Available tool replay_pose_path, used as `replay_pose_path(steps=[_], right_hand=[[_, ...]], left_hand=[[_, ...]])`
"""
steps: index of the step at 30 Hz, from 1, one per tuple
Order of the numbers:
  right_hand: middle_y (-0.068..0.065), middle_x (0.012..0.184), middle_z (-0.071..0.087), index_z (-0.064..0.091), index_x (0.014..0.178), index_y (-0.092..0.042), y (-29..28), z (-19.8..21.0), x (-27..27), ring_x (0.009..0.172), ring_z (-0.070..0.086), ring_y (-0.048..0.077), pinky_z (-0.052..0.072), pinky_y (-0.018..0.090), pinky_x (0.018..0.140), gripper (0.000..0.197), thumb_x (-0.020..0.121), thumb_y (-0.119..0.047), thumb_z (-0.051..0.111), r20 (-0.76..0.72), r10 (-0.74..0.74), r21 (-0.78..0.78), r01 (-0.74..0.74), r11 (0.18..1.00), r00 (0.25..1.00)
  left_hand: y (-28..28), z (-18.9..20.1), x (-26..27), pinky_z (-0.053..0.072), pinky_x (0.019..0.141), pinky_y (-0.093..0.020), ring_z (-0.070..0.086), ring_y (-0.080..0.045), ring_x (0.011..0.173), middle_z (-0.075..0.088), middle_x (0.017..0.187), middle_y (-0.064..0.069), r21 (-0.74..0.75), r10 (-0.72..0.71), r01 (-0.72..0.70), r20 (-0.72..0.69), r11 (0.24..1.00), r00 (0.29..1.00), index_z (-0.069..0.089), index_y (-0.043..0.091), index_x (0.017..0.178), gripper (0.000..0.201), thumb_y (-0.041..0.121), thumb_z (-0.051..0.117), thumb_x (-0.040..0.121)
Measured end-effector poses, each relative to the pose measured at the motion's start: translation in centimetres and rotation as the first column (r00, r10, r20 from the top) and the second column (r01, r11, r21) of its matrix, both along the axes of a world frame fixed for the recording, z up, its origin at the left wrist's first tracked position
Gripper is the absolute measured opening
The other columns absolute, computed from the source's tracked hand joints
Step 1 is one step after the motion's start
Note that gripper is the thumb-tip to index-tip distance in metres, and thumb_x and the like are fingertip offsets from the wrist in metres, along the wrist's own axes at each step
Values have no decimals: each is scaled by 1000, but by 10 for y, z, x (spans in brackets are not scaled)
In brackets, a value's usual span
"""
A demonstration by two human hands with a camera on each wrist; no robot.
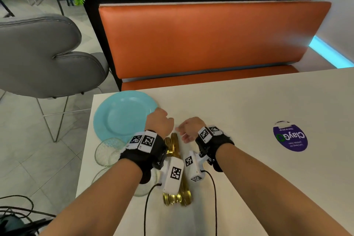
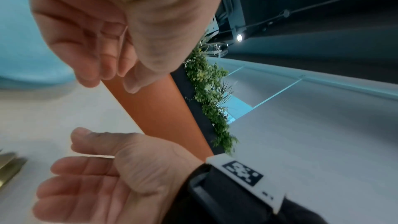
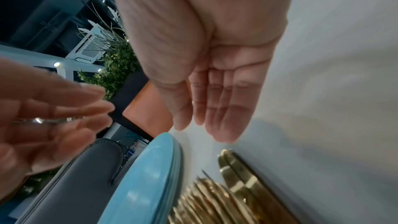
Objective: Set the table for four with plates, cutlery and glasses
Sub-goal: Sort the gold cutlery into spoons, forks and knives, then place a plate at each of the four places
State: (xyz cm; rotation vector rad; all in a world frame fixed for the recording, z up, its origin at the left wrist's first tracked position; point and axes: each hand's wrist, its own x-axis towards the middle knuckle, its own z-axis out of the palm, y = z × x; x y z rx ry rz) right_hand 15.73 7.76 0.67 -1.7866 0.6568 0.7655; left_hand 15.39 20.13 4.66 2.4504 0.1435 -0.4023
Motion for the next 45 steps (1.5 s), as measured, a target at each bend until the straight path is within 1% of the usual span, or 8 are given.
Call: replay_pose_path(steps=[5,12,17,25,28,30,38,45], right_hand=[[9,66,49,49,71,-5,21,-1,41,48,43,20,43,17,37,22,88,-5,63,-12,-33,57,33,998,999],[9,70,47,49,83,-3,56,-13,73,46,51,12,41,11,32,24,100,-19,43,-129,238,60,-231,971,963],[10,65,57,53,75,-6,57,-28,83,26,52,10,41,14,31,28,92,-27,59,-51,118,43,-116,992,992],[6,64,54,54,71,-9,52,-31,93,42,52,12,38,15,38,34,91,-36,57,135,101,-69,-92,993,986],[15,117,61,55,120,2,47,-20,97,100,62,28,51,26,79,45,95,-36,50,176,81,-76,-69,995,981],[15,131,54,45,132,2,44,-17,98,117,54,34,47,36,96,53,96,-36,46,175,31,-60,-21,998,984],[18,126,57,47,128,1,27,-15,90,110,59,36,48,50,96,55,91,-41,49,287,-236,53,230,972,929],[15,118,57,47,126,-2,-25,40,45,108,58,34,49,53,94,45,97,-36,43,421,-525,155,512,845,739]], left_hand=[[16,13,31,44,92,-31,58,-29,109,63,121,-9,-24,46,-45,69,999,997,59,14,121,33,25,50,91],[36,4,51,42,96,-30,55,-28,116,64,120,-10,-81,136,-130,69,988,988,60,11,117,29,21,52,92],[47,-4,56,42,95,-29,56,-26,115,64,121,-8,-72,140,-135,61,988,988,61,11,117,28,22,53,92],[53,-10,61,42,93,-27,57,-24,114,65,119,-7,-90,163,-155,88,984,983,62,11,114,26,22,56,91],[52,-9,59,43,94,-28,57,-25,114,65,118,-9,-111,166,-156,87,981,982,61,10,115,28,22,56,91],[51,-8,56,43,93,-28,57,-25,114,65,117,-9,-121,159,-149,79,981,984,60,10,115,28,22,56,91],[45,-2,51,48,95,-37,64,-28,102,67,110,-12,-239,129,-102,99,966,987,59,8,114,26,19,55,90],[28,7,38,36,100,-34,50,-31,118,58,124,-16,-221,199,-155,195,963,960,52,4,124,38,25,53,93]])
